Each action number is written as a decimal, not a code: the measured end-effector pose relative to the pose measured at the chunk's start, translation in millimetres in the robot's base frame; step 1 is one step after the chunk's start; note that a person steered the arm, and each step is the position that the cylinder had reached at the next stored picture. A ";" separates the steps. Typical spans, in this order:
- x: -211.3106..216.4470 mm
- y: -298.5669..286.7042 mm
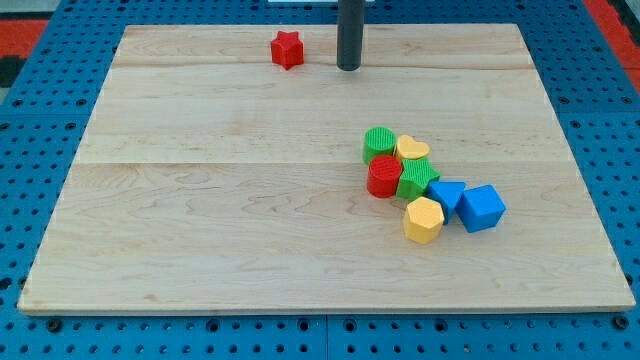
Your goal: Place your arm above the blue cube
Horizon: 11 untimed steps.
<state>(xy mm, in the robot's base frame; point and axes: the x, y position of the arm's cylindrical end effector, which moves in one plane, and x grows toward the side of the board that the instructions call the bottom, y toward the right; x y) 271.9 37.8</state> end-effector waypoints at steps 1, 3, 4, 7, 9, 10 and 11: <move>0.0 16.0; 0.0 29.2; 0.0 50.0; 46.1 188.9; 140.7 283.7; 186.7 256.8; 191.8 203.5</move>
